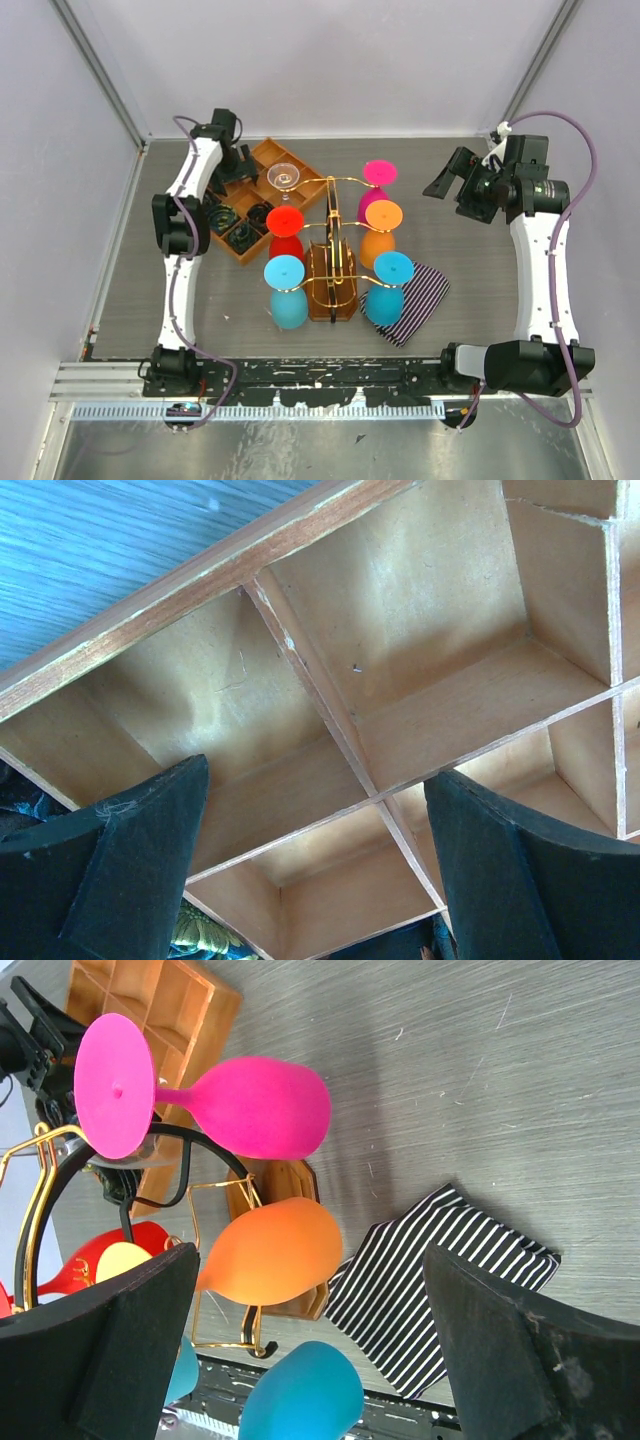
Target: Take the wine glass off the wine glass rack
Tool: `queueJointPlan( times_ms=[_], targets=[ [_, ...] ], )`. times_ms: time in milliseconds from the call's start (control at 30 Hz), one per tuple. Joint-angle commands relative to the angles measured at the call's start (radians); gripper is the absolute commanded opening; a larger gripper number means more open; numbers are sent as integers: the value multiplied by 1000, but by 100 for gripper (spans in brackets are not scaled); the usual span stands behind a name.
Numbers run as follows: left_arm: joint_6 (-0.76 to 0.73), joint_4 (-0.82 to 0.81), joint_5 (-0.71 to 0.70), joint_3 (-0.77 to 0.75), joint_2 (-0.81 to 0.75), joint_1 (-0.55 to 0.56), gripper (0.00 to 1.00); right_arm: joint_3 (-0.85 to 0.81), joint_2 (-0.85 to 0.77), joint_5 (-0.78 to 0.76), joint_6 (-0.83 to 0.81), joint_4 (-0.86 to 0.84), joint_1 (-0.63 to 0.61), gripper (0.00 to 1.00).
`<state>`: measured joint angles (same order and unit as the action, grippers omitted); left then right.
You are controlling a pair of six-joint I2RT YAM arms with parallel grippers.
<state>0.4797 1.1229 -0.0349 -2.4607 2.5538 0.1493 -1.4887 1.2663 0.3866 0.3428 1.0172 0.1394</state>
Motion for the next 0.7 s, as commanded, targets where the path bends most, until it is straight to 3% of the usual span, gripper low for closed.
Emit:
queueJointPlan(
  times_ms=[0,400,667],
  targets=[
    [17,4,-91,38,33,-70,94,-1,-23,27,8,-26,-1,99],
    [95,-56,-180,233,-80,-289,95,38,-20,36,-5,-40,-2,99],
    [63,-78,-206,228,-68,-370,95,60,-15,45,1,-56,-2,99]
  ],
)
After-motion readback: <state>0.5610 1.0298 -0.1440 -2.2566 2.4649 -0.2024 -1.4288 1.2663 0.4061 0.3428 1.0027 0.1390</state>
